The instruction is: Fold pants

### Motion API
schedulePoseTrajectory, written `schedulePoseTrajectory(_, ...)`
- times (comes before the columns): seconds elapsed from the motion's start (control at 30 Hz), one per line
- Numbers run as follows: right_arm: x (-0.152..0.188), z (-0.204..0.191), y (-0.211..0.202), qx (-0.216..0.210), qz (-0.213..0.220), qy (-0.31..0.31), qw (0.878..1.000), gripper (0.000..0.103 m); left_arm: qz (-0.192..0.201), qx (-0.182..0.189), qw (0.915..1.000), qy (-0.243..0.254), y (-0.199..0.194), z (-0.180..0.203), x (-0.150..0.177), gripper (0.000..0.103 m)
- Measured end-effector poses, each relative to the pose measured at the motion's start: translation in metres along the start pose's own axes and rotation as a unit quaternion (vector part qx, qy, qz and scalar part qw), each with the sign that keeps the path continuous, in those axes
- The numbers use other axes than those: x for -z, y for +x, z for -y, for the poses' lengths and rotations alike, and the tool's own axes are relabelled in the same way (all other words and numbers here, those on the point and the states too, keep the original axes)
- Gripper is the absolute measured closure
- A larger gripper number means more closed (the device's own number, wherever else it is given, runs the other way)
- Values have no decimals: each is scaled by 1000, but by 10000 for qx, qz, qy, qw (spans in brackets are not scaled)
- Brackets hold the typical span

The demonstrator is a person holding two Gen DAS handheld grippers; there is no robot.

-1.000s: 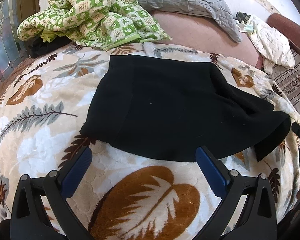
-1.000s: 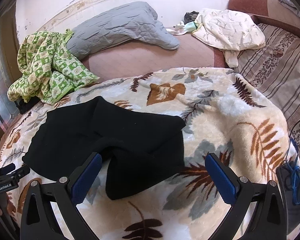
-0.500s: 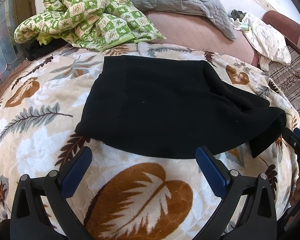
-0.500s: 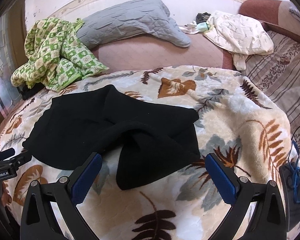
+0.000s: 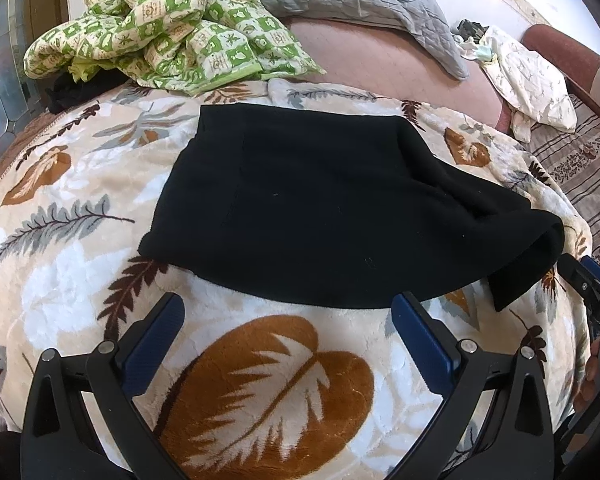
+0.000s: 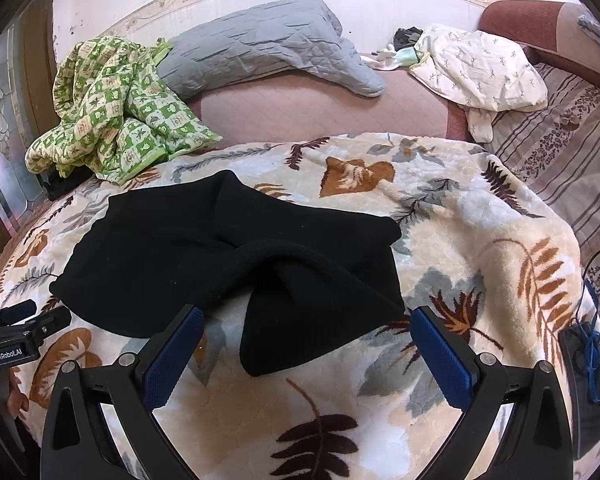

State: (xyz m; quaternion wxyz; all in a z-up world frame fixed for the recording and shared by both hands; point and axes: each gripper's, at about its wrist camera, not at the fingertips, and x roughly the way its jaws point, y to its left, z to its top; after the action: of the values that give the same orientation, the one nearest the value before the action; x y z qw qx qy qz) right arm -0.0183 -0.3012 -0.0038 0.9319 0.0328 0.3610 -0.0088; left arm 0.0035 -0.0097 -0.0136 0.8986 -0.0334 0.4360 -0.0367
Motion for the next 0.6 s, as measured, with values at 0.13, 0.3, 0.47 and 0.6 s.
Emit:
schedulePoseTrajectory(0.13, 0, 2, 2, 4, -42, 18, 10000, 1, -12, -6, 10000, -60, 1, -2, 1, 0)
schedulePoseTrajectory(0.3, 1, 2, 4, -7, -54, 47, 10000, 1, -20, -19, 9999, -102, 2, -4, 0, 0)
schedulePoseTrajectory(0.47, 1, 3, 5, -2, -66, 45, 10000, 1, -39, -44, 9999, -105, 4, -4, 1, 0)
schedulePoseTrajectory(0.6, 2, 4, 6, 7, -60, 57, 10000, 1, -71, -69, 9999, -108, 6, -4, 2, 0)
